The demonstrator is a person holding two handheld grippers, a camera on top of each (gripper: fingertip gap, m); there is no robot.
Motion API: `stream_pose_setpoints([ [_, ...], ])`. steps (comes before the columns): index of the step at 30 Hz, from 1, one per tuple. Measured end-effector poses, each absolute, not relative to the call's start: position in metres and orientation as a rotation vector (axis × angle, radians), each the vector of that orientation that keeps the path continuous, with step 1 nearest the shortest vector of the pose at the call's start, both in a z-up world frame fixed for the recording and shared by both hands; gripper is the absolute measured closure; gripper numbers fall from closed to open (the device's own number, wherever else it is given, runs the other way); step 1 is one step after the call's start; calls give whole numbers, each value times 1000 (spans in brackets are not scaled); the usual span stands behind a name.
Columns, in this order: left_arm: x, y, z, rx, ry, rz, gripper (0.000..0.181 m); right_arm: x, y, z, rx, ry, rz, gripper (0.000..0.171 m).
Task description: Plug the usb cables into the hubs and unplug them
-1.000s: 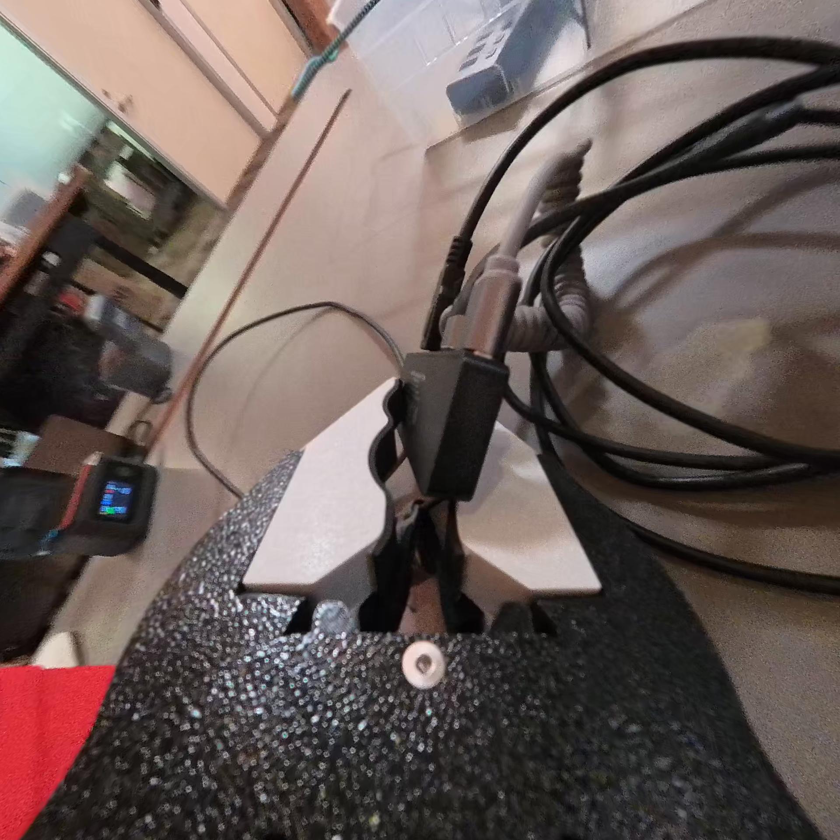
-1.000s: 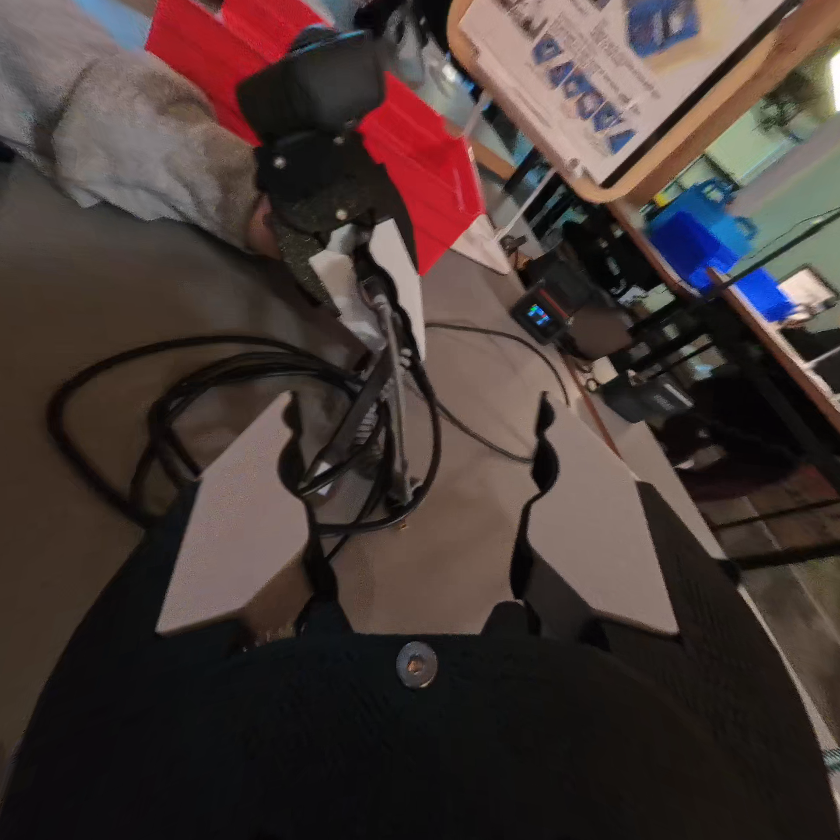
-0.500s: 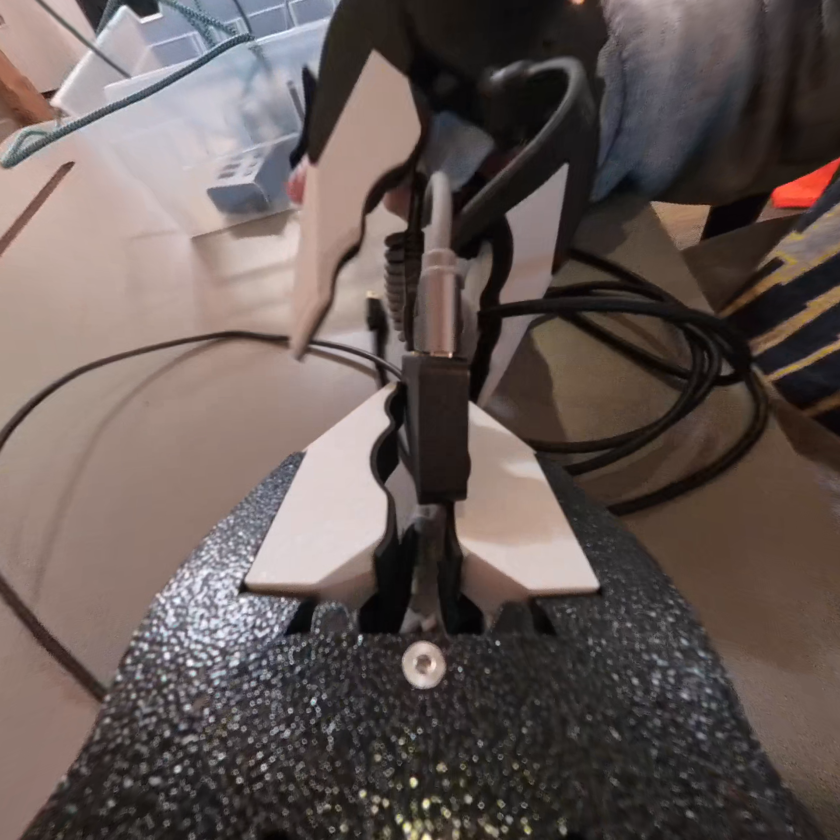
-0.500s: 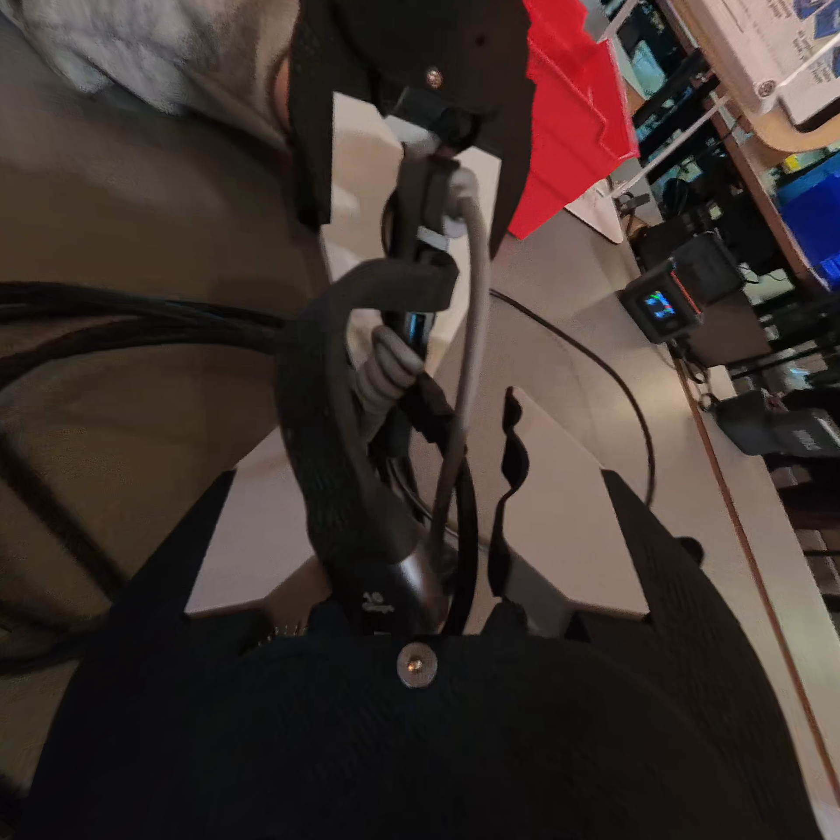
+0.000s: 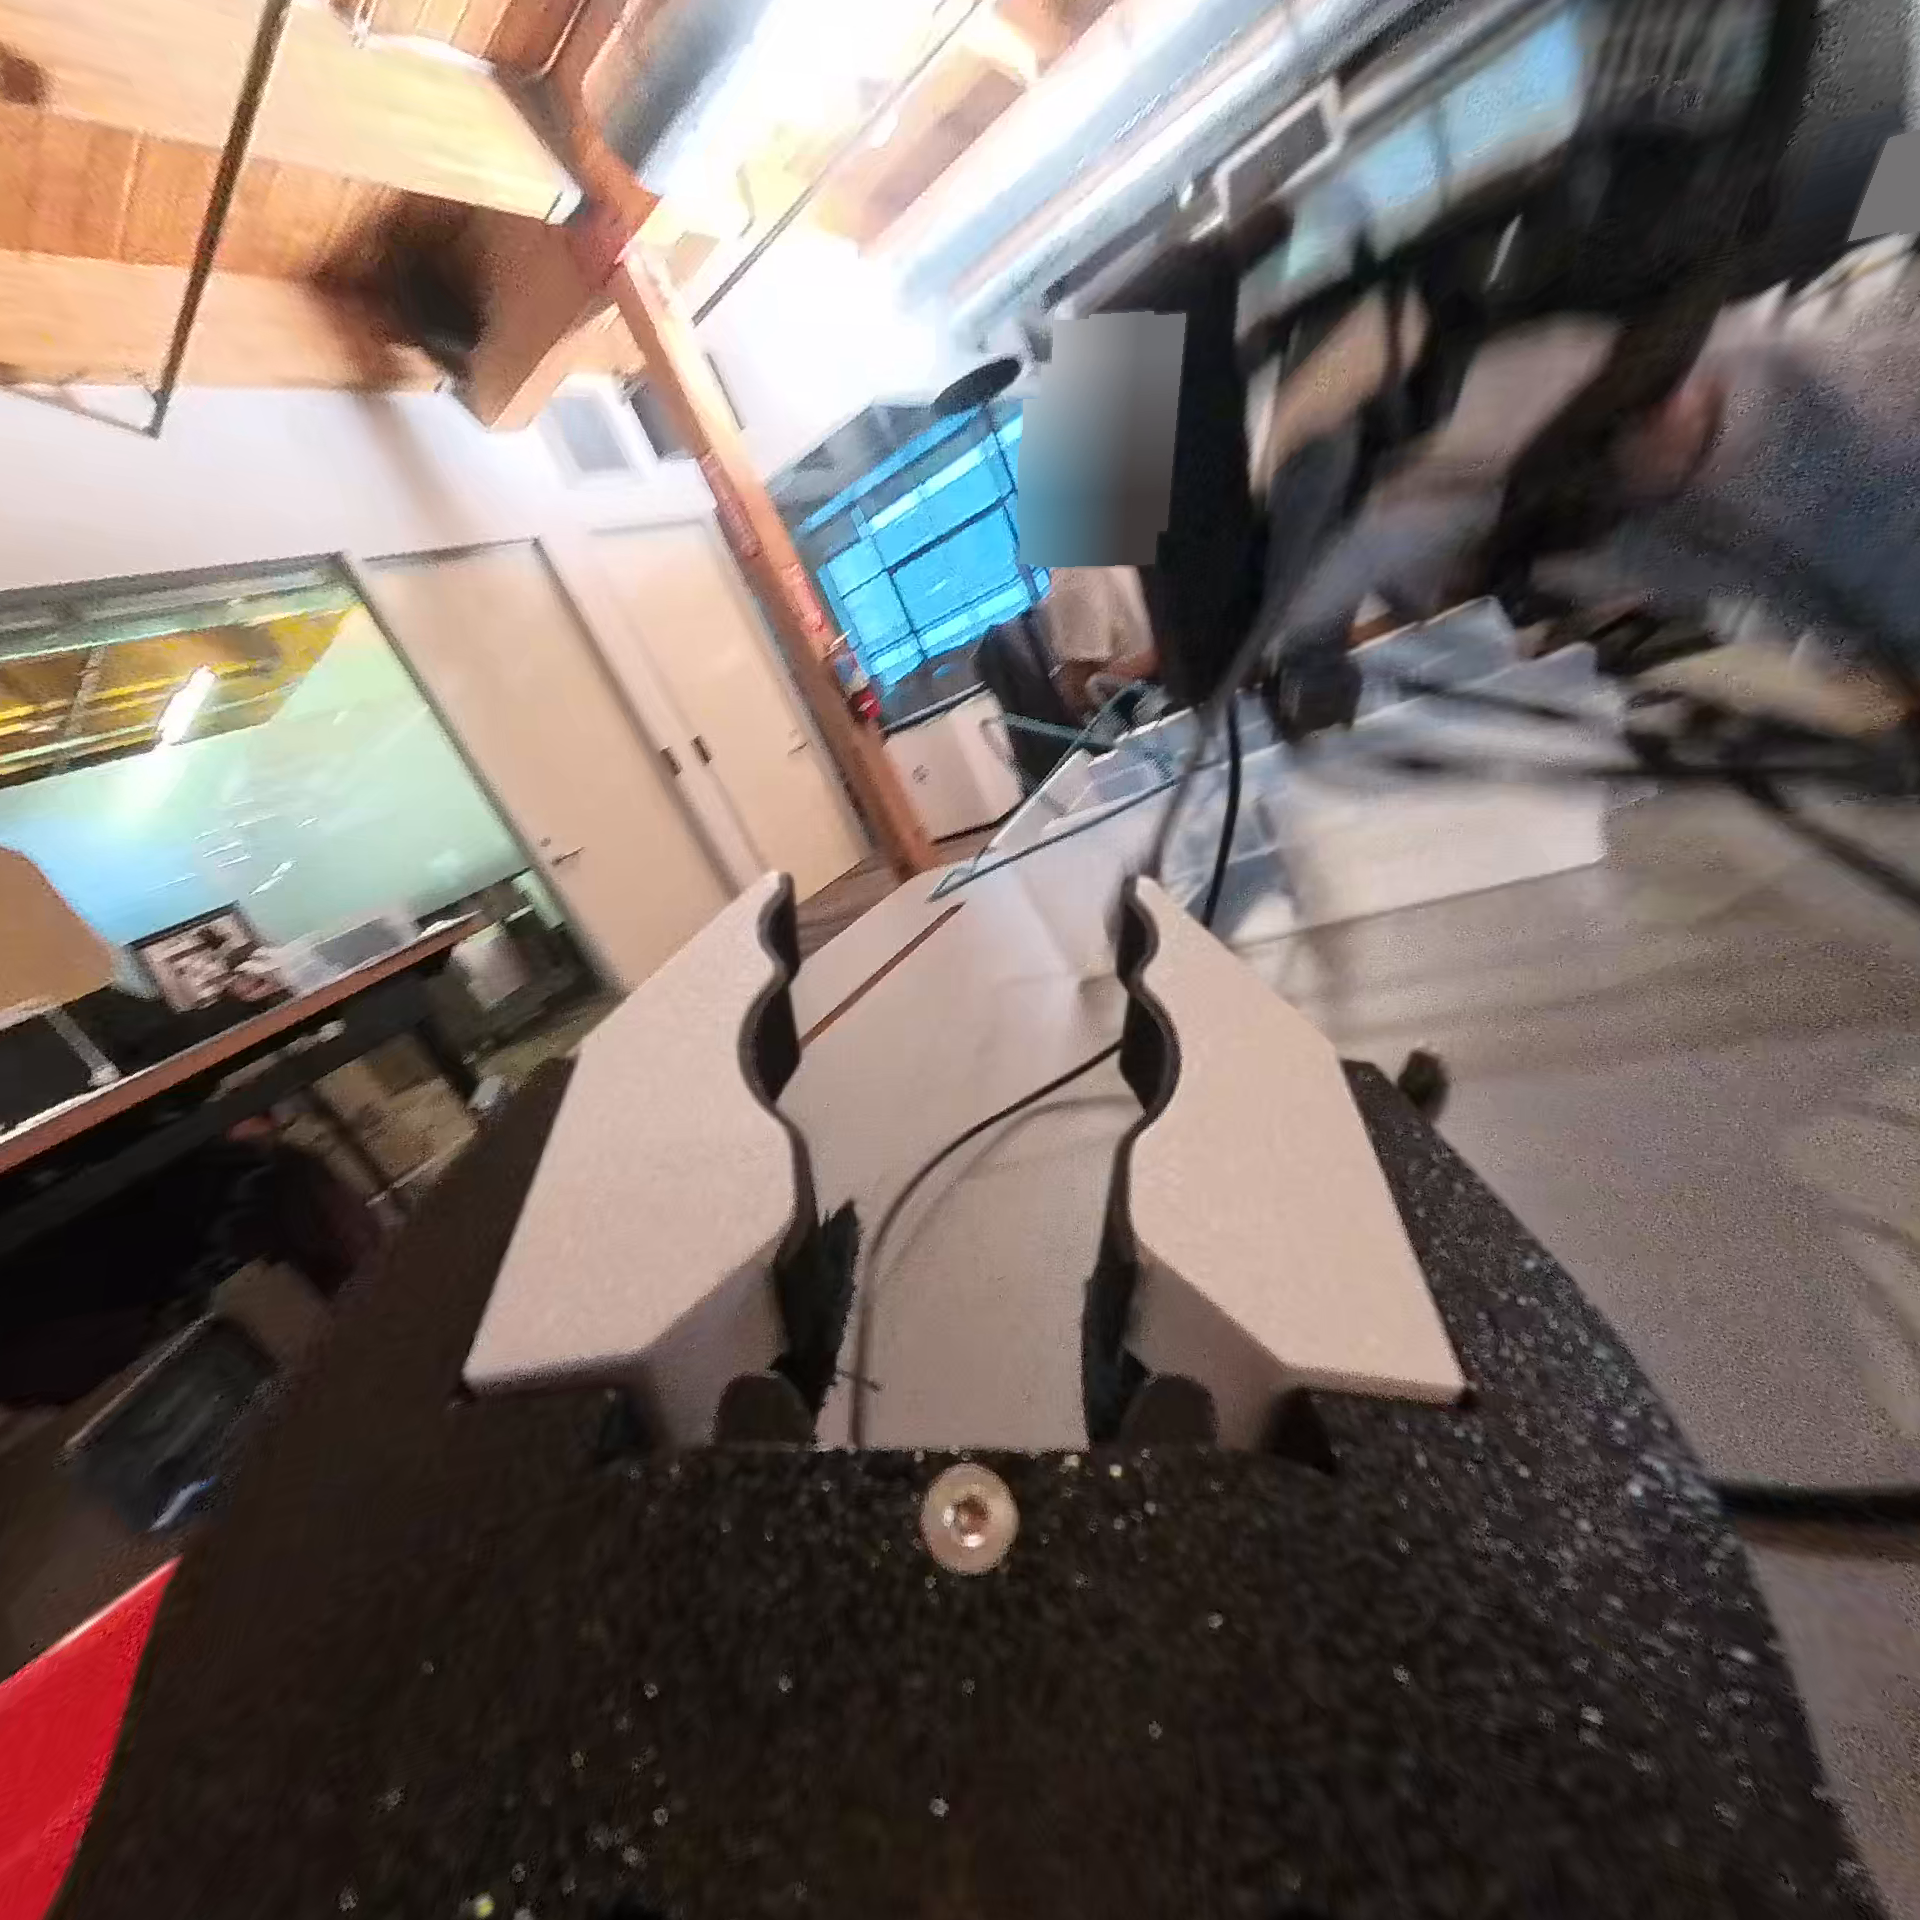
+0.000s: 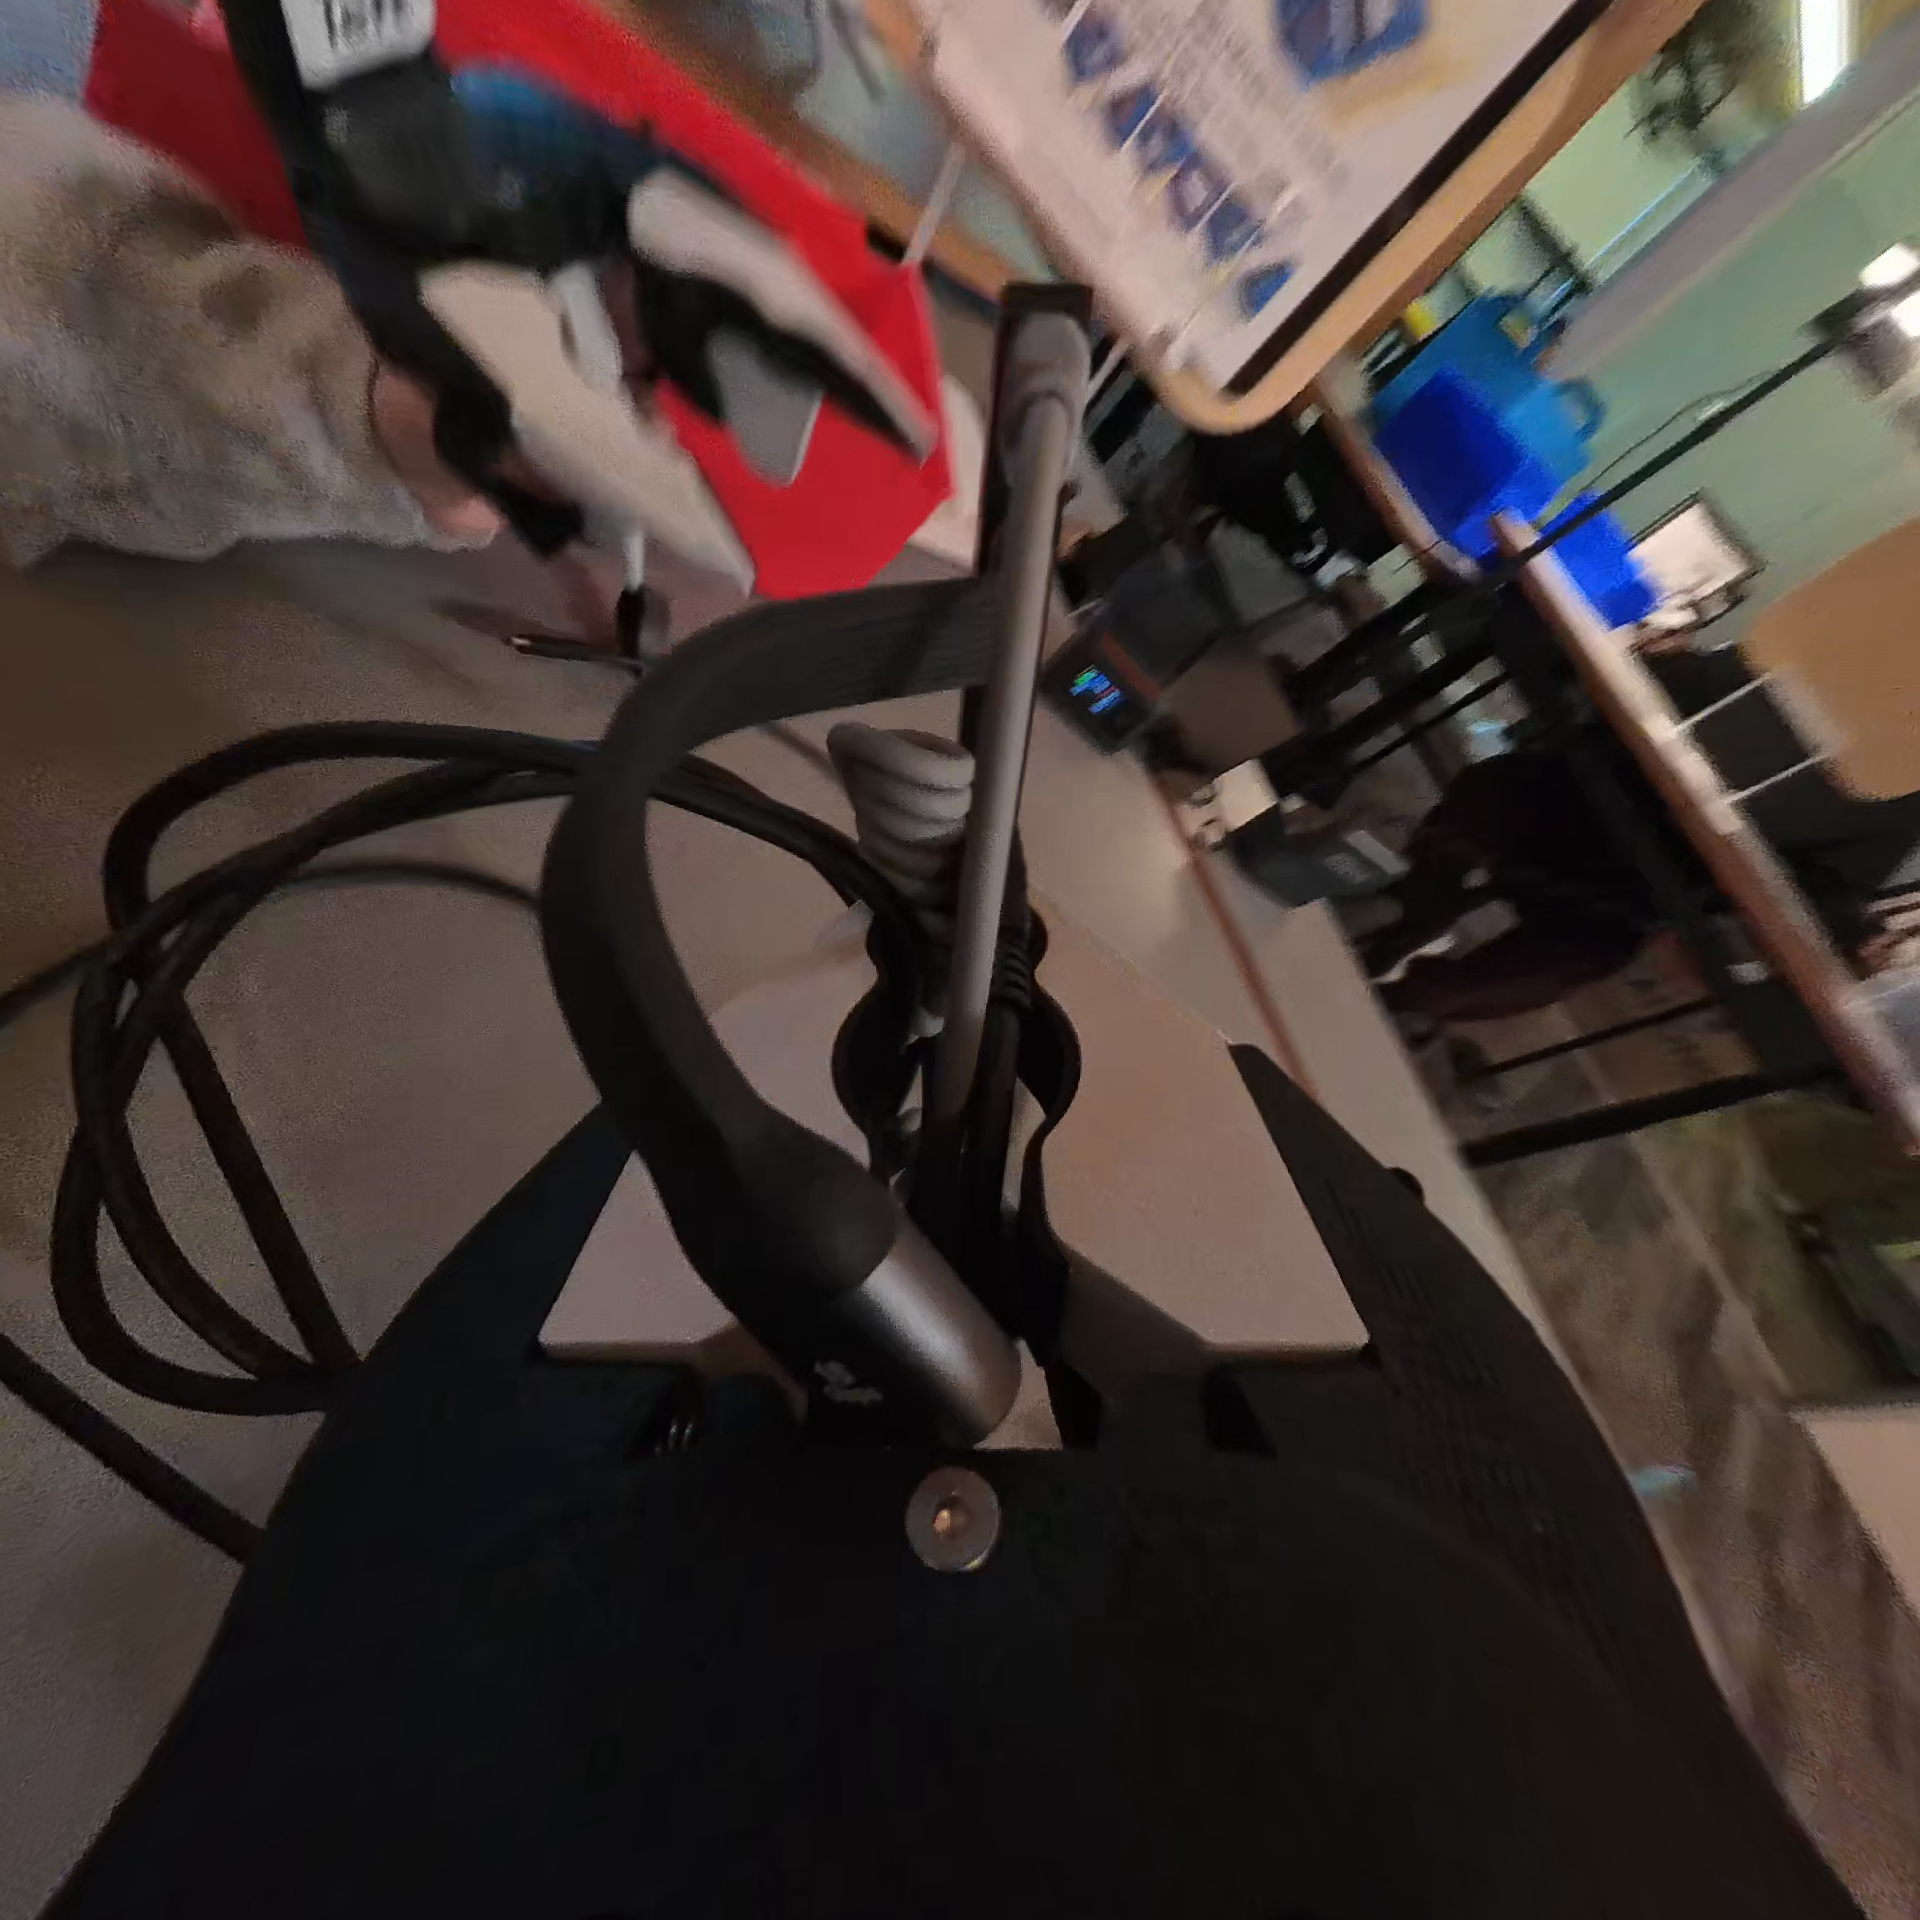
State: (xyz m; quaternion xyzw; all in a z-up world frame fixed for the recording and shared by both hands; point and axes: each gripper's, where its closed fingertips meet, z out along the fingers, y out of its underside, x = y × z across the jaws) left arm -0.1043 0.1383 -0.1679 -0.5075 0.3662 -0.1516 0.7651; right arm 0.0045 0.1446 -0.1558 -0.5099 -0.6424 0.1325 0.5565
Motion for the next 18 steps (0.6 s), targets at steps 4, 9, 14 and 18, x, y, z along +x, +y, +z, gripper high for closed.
stream_pose_setpoints([
  [4, -104, 151, -180, -1165, 804, -242, 128, 30, 158, -51, -1078, -1481, 166, 156],
  [9, -105, 153, -182, -1195, 773, -294, 124, 59, 191, 62, -1023, -1430, -67, 157],
  [14, -106, 159, -190, -1238, 764, -316, 123, 87, 213, 167, -995, -1331, -243, 158],
  [18, -103, 161, -195, -1259, 781, -321, 124, 113, 234, 242, -986, -1234, -438, 158],
])
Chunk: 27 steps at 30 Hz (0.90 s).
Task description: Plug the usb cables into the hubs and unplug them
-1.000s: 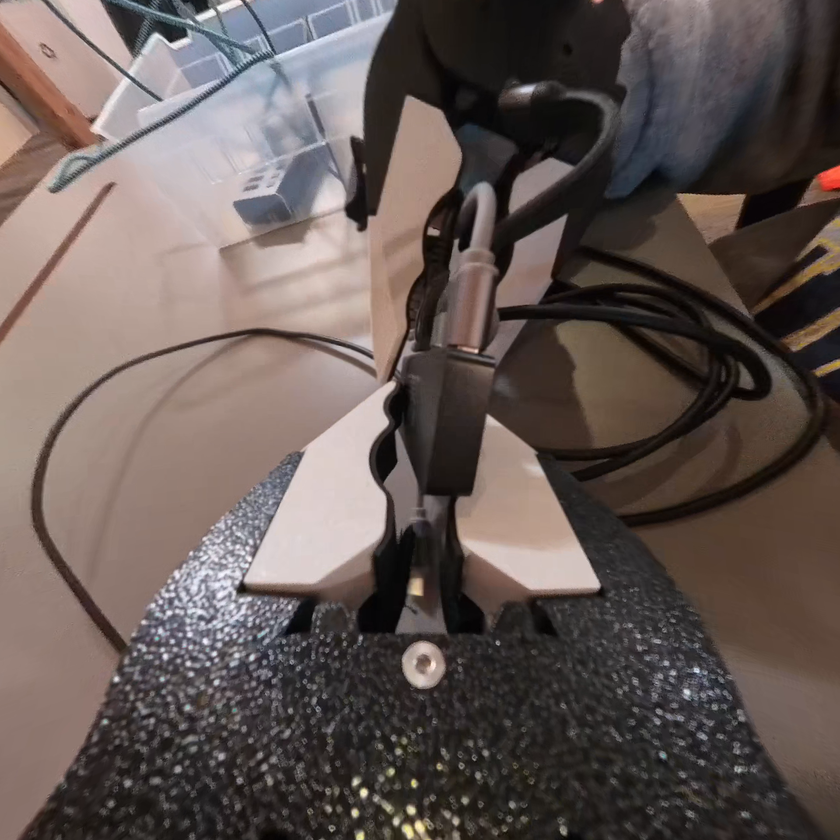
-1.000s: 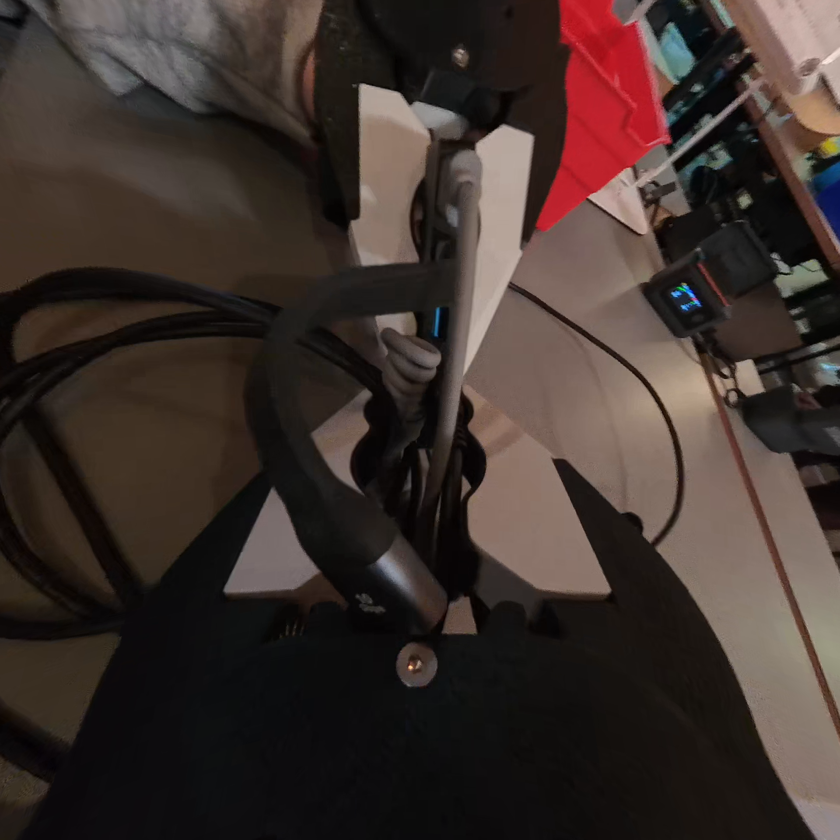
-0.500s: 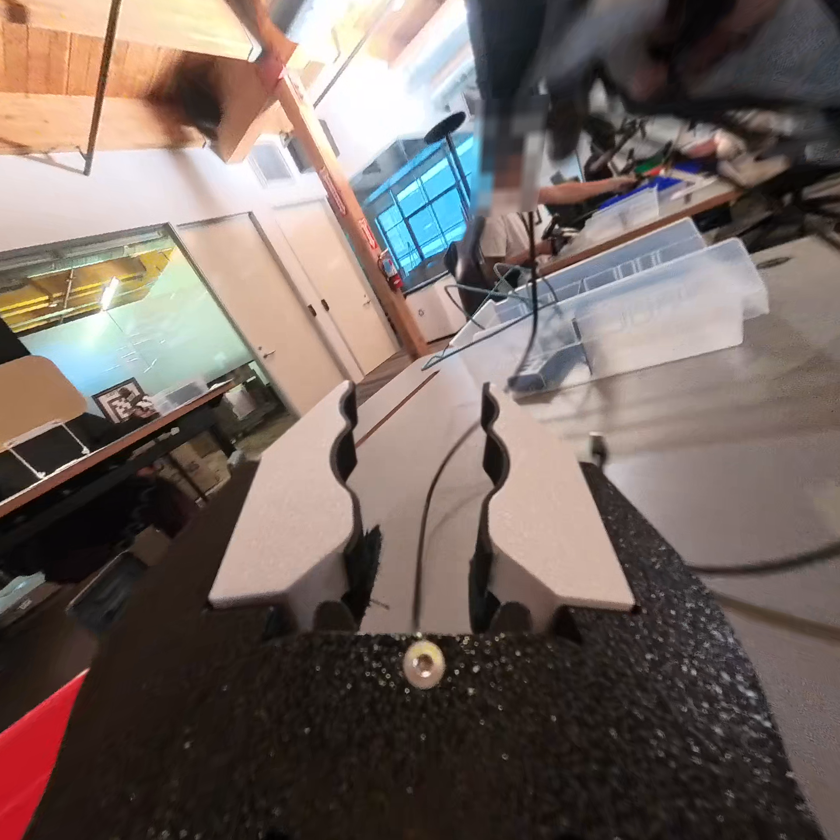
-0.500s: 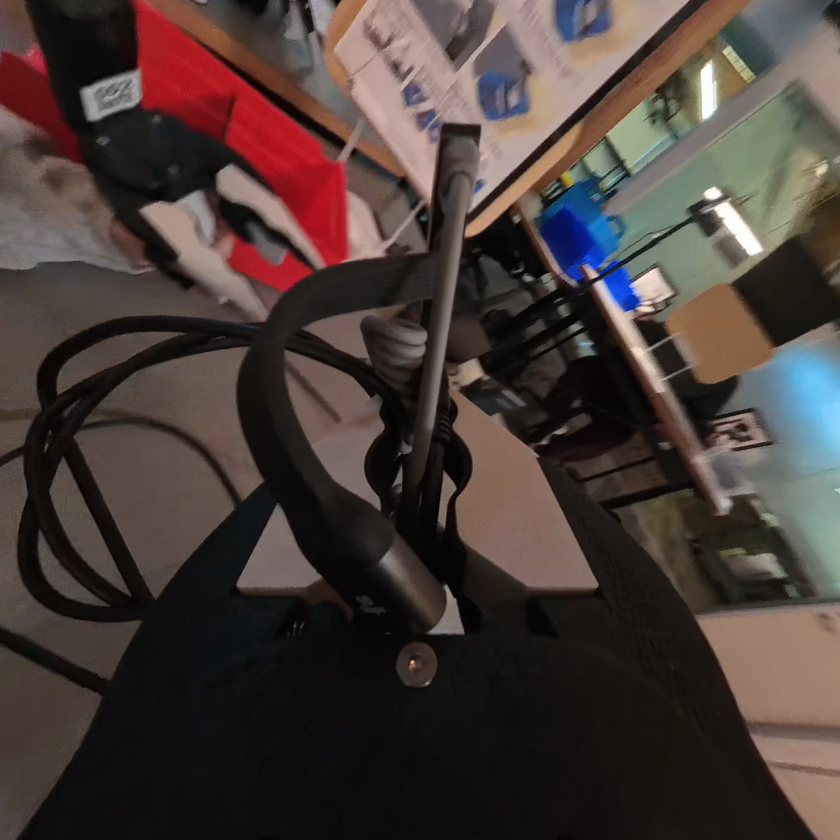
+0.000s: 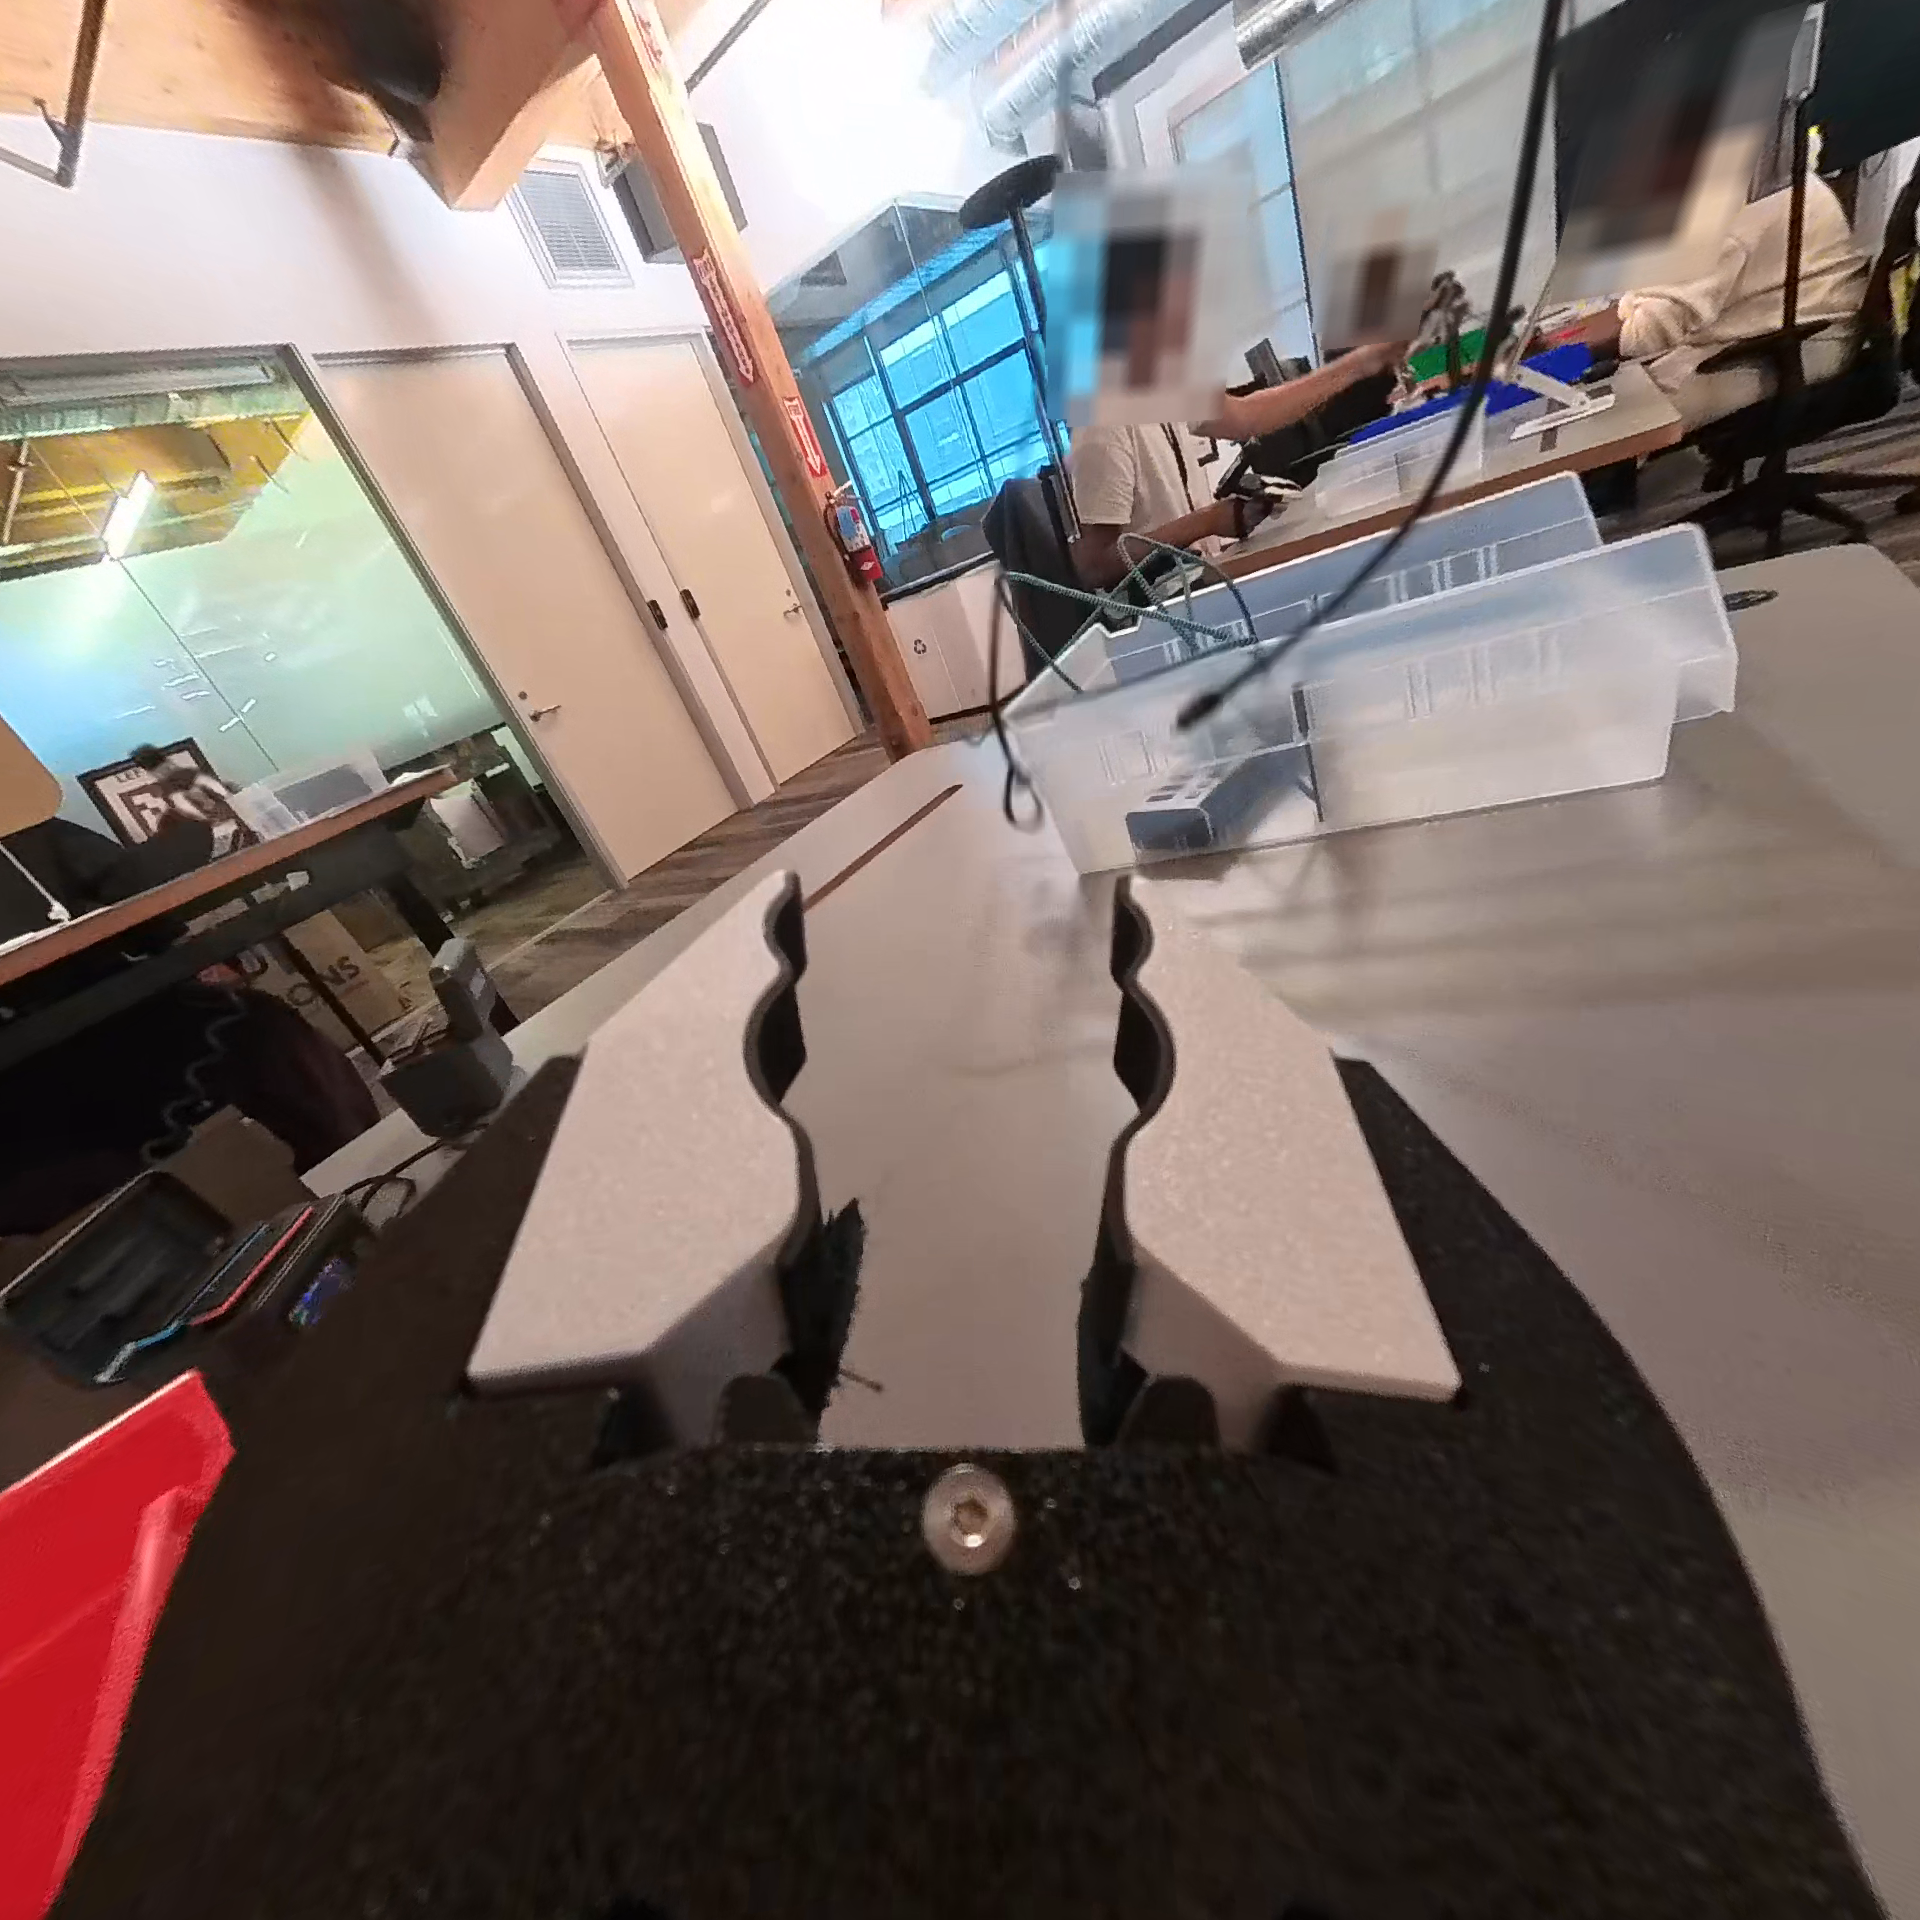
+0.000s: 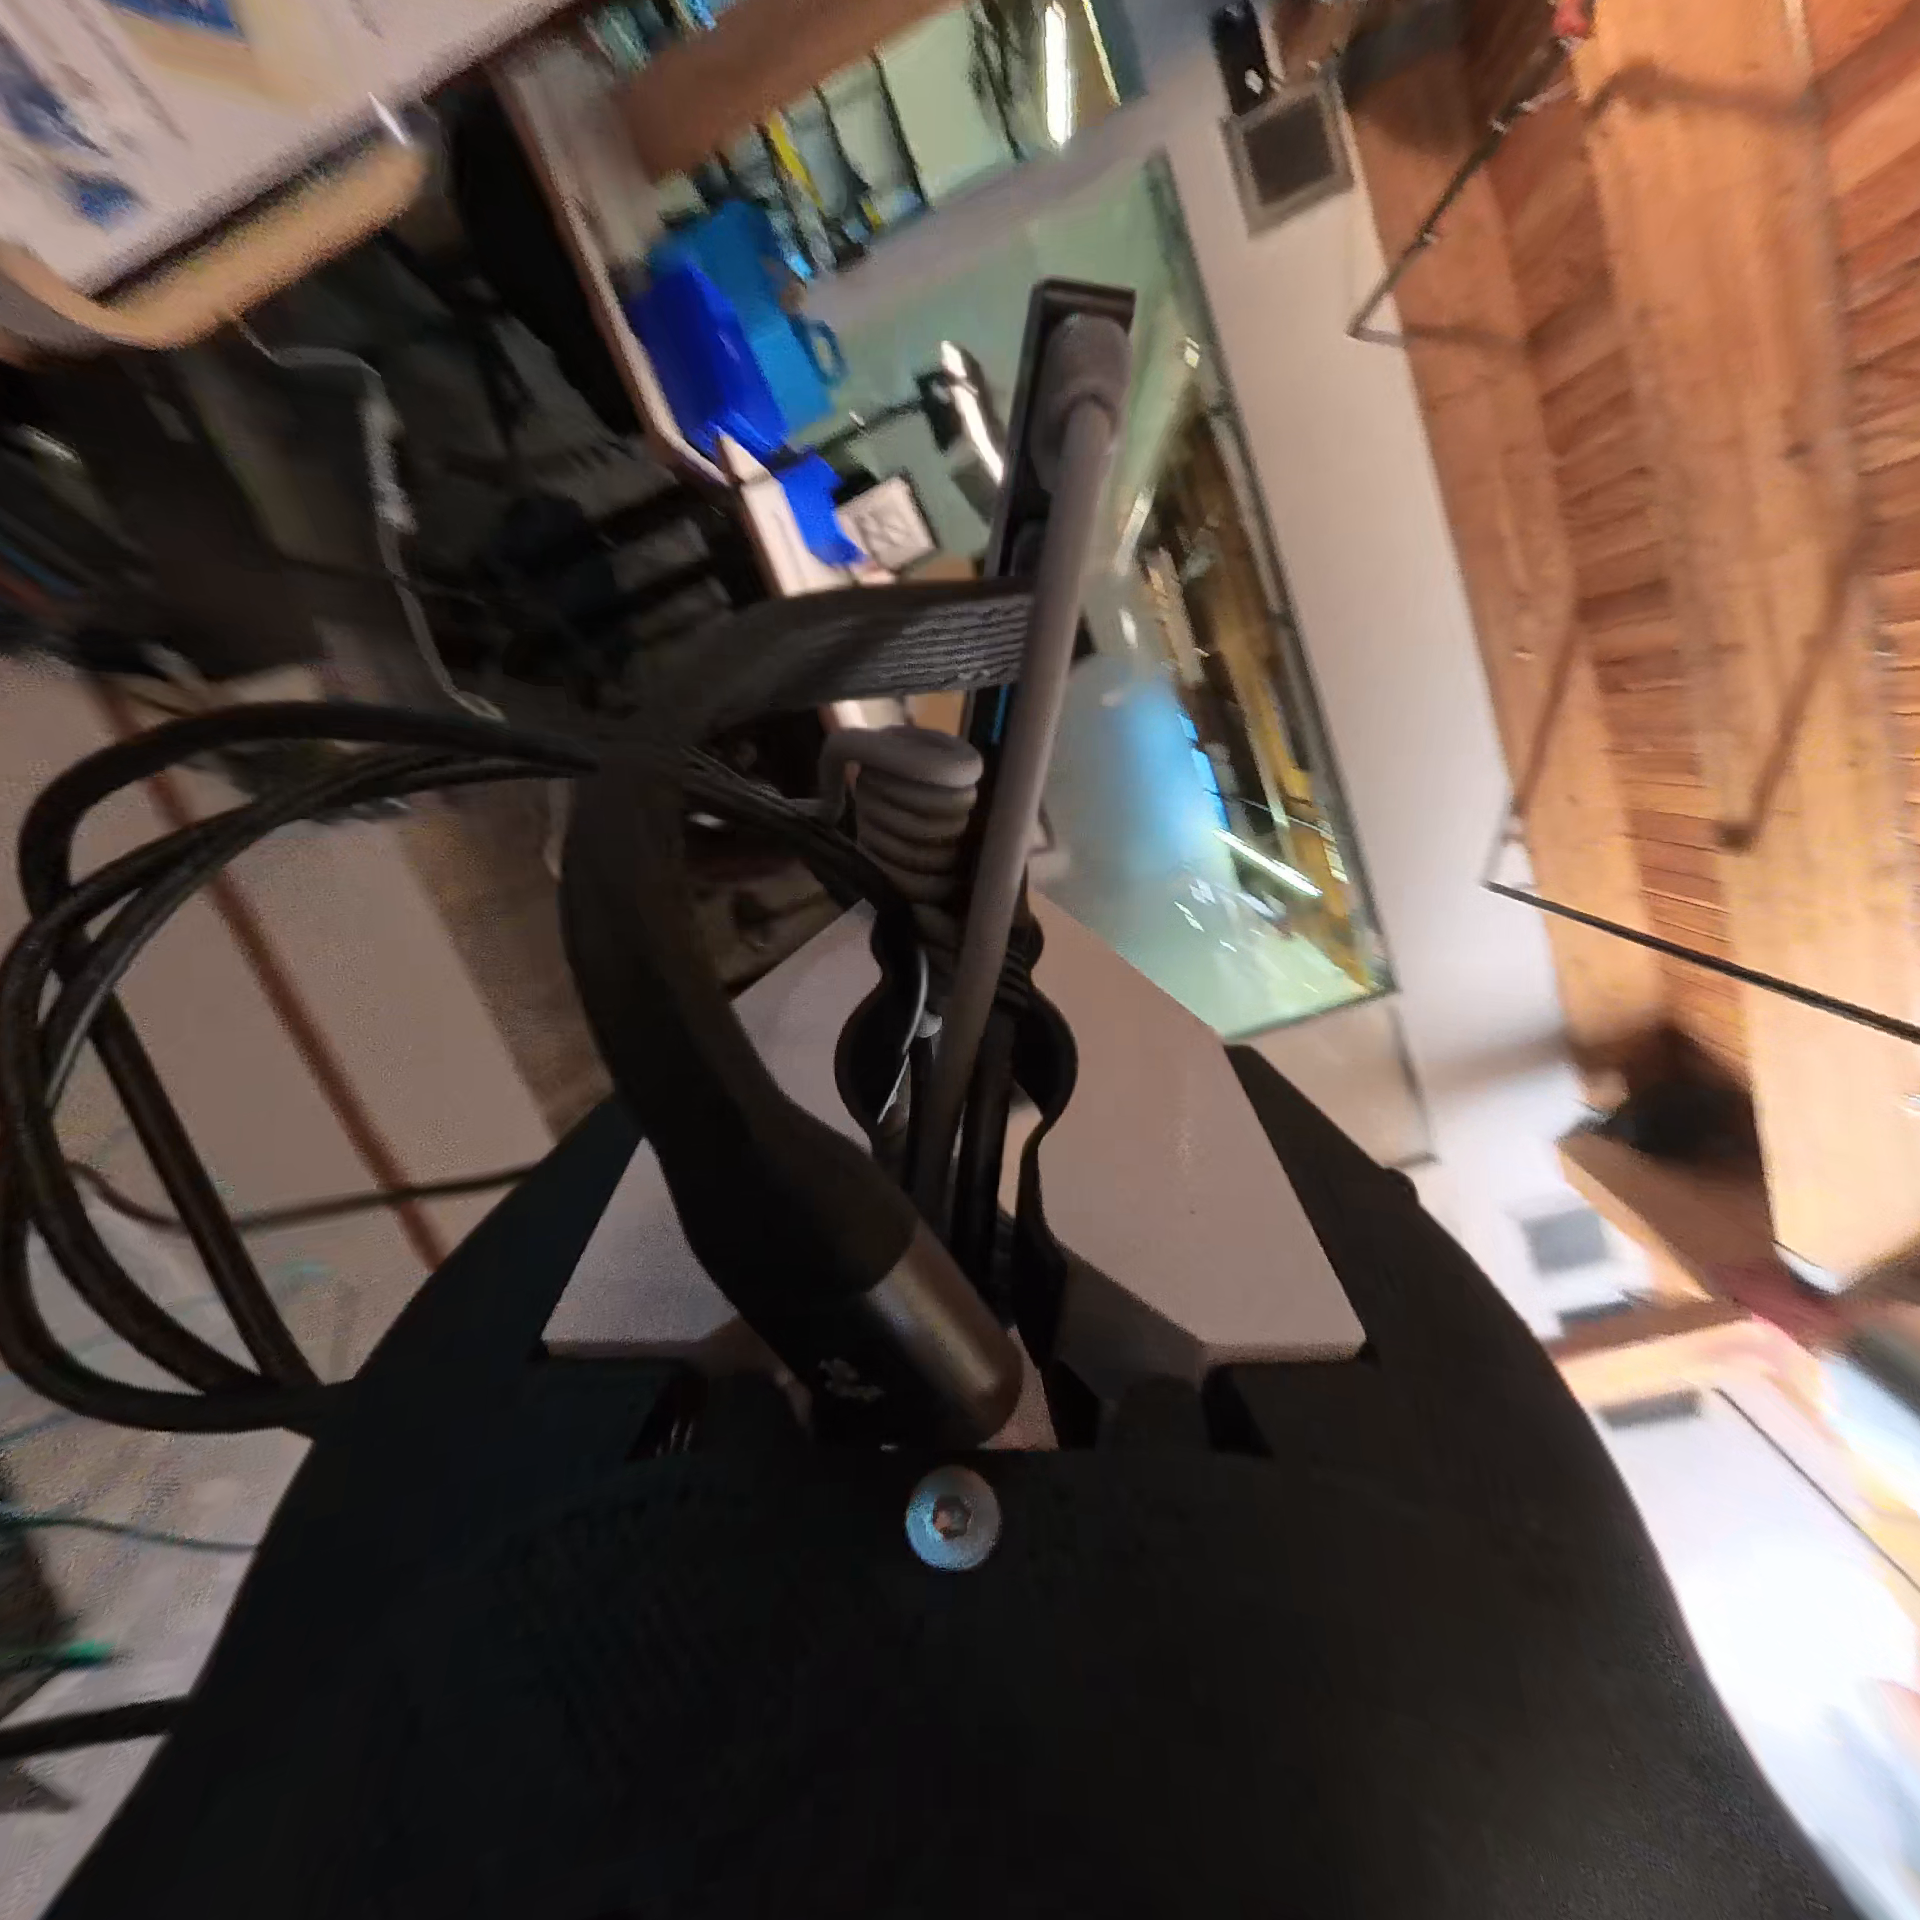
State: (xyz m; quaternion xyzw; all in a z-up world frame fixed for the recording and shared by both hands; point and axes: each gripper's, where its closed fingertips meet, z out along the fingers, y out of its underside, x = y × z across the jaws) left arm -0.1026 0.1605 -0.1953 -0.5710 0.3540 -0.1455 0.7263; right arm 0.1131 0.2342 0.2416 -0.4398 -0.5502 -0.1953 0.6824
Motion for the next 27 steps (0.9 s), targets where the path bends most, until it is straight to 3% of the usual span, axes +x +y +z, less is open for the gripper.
stream_pose_setpoints([
  [7, -99, 164, -205, -1295, 805, -320, 125, 167, 286, 333, -995, -1065, -847, 159],
  [13, -99, 166, -208, -1313, 799, -341, 126, 189, 306, 352, -1073, -1010, -836, 159],
  [17, -95, 165, -210, -1319, 819, -350, 127, 191, 325, 316, -1106, -1042, -768, 159],
  [27, -90, 162, -213, -1319, 852, -353, 130, 175, 355, 154, -1085, -1112, -530, 158],
])
